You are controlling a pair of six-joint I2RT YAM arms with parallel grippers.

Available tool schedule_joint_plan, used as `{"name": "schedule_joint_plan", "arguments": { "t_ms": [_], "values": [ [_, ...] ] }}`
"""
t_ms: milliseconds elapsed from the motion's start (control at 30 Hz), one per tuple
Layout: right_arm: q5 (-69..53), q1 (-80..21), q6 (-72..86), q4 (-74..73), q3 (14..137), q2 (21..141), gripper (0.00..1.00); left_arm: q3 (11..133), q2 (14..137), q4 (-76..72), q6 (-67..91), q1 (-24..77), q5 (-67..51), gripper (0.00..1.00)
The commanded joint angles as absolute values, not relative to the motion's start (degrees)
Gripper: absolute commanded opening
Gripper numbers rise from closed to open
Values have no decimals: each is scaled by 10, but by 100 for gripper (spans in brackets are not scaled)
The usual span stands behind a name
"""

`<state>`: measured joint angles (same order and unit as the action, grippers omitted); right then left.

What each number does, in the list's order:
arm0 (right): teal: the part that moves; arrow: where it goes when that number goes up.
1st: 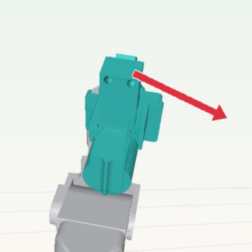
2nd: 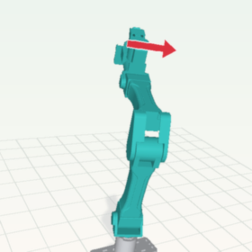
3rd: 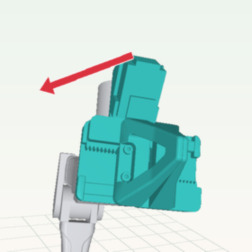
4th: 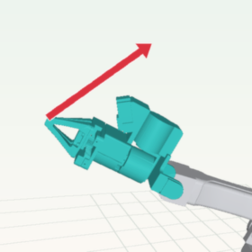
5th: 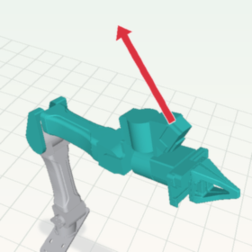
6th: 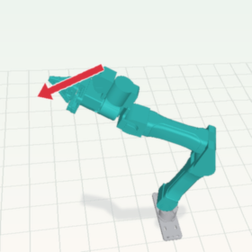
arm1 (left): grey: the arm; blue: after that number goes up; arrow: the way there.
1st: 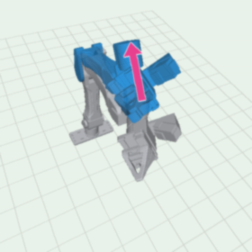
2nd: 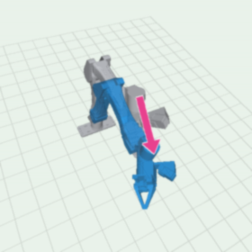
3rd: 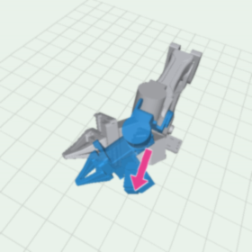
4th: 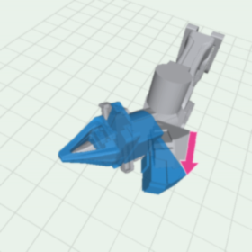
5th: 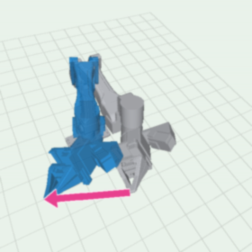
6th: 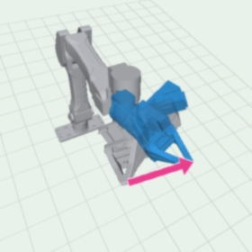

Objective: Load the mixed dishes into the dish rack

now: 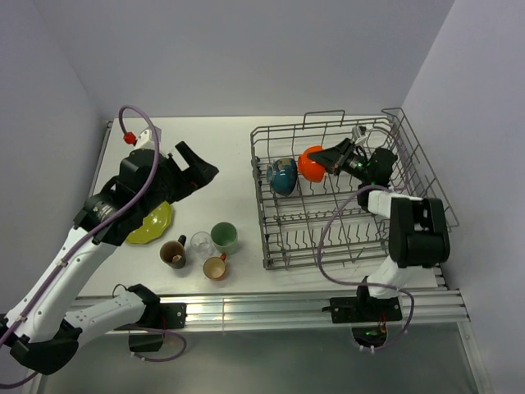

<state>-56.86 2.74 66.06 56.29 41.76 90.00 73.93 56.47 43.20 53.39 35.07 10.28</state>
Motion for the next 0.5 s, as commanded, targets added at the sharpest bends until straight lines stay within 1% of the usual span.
{"name": "schedule_joint_plan", "arguments": {
  "t_ms": [0,300,467],
  "values": [
    [-606,49,925,1012,419,964,0,731,567,396,523,351,80,96],
    [-592,56,907,1010,395,968,0,715,571,388,518,351,70,96],
    [-584,79,910,1010,384,974,0,715,576,389,513,352,65,96]
  ]
}}
